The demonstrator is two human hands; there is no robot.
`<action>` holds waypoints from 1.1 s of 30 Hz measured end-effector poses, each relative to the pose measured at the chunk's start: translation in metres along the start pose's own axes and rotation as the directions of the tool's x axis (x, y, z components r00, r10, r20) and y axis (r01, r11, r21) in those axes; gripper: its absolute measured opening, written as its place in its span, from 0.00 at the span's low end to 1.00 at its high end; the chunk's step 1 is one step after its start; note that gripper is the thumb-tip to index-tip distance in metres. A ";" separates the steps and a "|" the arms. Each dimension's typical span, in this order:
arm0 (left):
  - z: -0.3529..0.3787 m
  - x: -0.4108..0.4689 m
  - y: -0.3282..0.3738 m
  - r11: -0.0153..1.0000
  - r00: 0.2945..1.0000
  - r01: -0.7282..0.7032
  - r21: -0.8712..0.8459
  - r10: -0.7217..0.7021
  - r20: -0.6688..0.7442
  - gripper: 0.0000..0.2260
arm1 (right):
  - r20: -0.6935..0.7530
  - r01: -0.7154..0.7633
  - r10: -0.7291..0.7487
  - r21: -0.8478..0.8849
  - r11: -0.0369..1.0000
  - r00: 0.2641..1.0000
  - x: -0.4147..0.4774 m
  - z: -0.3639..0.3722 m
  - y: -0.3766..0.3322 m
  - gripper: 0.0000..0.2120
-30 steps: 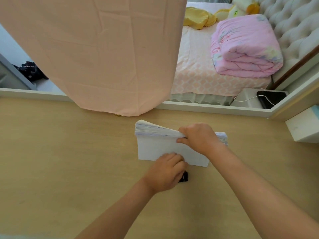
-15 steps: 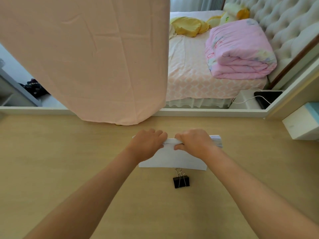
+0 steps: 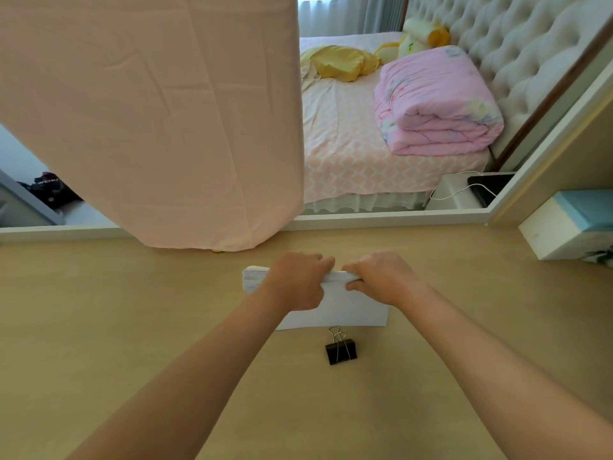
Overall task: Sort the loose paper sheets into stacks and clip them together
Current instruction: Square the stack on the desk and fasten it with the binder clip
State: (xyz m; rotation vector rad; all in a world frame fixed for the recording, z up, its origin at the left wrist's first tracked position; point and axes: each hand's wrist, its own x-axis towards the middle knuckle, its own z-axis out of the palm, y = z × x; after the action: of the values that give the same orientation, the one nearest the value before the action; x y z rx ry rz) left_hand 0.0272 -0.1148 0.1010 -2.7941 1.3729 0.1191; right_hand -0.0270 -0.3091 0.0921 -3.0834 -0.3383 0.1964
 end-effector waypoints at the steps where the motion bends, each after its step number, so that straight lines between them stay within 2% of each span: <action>1: 0.003 0.002 0.004 0.999 1.000 -0.023 -0.030 0.022 -0.003 0.10 | -0.001 0.003 -0.003 0.000 1.000 1.000 0.000 0.000 0.000 0.12; 5: 0.010 -0.001 -0.004 0.998 0.999 -0.027 -0.051 0.024 -0.047 0.09 | 0.004 -0.005 0.005 -0.004 1.000 1.000 -0.002 -0.002 0.000 0.11; 12: 0.012 -0.022 -0.026 0.999 0.999 -0.029 -0.027 0.029 -0.027 0.09 | 0.057 -0.065 0.065 0.004 0.998 0.996 -0.005 -0.007 -0.006 0.11; 14: 0.011 -0.019 -0.026 0.999 0.999 -0.036 -0.018 0.035 -0.027 0.08 | -0.055 -0.067 0.067 -0.009 0.998 0.996 -0.014 -0.005 -0.012 0.20; 15: 0.012 -0.017 -0.026 0.999 0.999 -0.042 -0.013 0.042 -0.029 0.08 | -0.145 -0.051 0.045 -0.038 0.998 0.988 -0.022 -0.002 -0.017 0.26; 16: 0.012 -0.015 -0.027 0.999 0.998 -0.051 -0.009 0.051 -0.033 0.08 | -0.286 0.002 -0.015 -0.049 0.999 0.958 -0.031 0.001 -0.025 0.27; 17: 0.014 -0.014 -0.028 0.998 0.998 -0.059 -0.007 0.059 -0.036 0.09 | -0.425 0.094 -0.109 -0.056 0.994 0.899 -0.039 0.006 -0.035 0.22; 18: 0.015 -0.013 -0.030 0.998 0.997 -0.065 -0.009 0.064 -0.036 0.09 | -0.488 0.196 -0.201 -0.062 0.979 0.849 -0.046 0.014 -0.045 0.13; 19: 0.015 -0.012 -0.031 0.997 0.997 -0.070 -0.013 0.069 -0.033 0.09 | -0.477 0.260 -0.259 -0.066 0.963 0.840 -0.050 0.023 -0.054 0.07; 20: 0.016 -0.011 -0.032 0.997 0.997 -0.075 -0.014 0.074 -0.031 0.09 | -0.375 0.262 -0.257 -0.037 0.964 0.891 -0.051 0.031 -0.061 0.06; 21: 0.016 -0.011 -0.033 0.997 0.997 -0.078 -0.014 0.077 -0.032 0.09 | -0.189 0.193 -0.193 -0.016 0.981 0.963 -0.048 0.041 -0.065 0.08; 22: 0.016 -0.010 -0.033 0.997 0.997 -0.076 -0.009 0.076 -0.033 0.09 | 0.021 0.087 -0.087 -0.024 0.996 0.996 -0.046 0.053 -0.066 0.12; 23: 0.016 -0.010 -0.034 0.997 0.997 -0.073 0.000 0.073 -0.035 0.10 | 0.189 -0.005 0.013 -0.041 0.999 0.982 -0.042 0.066 -0.064 0.15; 25: 0.016 -0.010 -0.034 0.997 0.997 -0.071 0.022 0.072 -0.031 0.10 | 0.340 -0.096 0.093 -0.009 0.995 0.936 -0.038 0.086 -0.059 0.18; 29: 0.017 -0.009 -0.035 0.997 0.997 -0.075 0.029 0.075 -0.016 0.11 | 0.340 -0.179 0.071 0.298 0.937 0.938 -0.039 0.100 -0.058 0.08; 31: 0.017 -0.009 -0.035 0.997 0.997 -0.074 0.028 0.074 -0.013 0.11 | 0.317 -0.237 0.080 0.493 0.837 0.945 -0.046 0.082 -0.061 0.08; 33: 0.018 -0.010 -0.036 0.996 0.997 -0.079 0.029 0.079 -0.020 0.10 | 0.241 -0.247 0.106 0.688 0.683 0.965 -0.056 0.043 -0.058 0.12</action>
State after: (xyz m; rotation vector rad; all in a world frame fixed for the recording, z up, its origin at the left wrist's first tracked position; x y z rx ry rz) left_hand 0.0482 -0.0838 0.0833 -2.7264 1.4780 0.0719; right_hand -0.0992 -0.2636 0.0588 -2.3048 0.0501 0.4891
